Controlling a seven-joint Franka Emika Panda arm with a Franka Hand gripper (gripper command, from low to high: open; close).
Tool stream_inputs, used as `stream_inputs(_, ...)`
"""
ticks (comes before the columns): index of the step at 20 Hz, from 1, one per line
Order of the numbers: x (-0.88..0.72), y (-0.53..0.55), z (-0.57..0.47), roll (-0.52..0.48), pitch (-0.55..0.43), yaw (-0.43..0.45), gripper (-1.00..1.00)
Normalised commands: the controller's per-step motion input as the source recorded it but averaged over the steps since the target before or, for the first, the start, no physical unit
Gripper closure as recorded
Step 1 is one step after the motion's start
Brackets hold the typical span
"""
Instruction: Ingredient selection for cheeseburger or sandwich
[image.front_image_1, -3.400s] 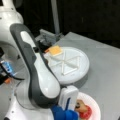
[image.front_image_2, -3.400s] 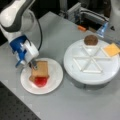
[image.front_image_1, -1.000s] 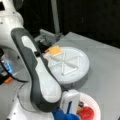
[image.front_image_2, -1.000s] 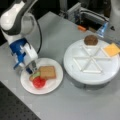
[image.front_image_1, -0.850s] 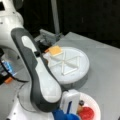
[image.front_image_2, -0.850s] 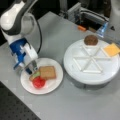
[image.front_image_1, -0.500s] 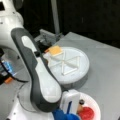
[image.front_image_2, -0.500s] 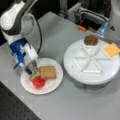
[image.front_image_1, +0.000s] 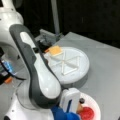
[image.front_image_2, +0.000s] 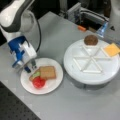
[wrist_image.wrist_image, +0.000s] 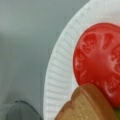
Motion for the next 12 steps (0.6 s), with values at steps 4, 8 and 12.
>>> stream_inputs(4, -0.10, 0.31, 0.51, -0.695, 0.325, -0.031, -1.00)
stream_inputs(8, -0.10, 0.51, 0.54, -0.821, 0.325, -0.054, -1.00)
stream_inputs(12, -0.16, 0.61, 0.53, -0.845, 0.272, -0.017, -1.00)
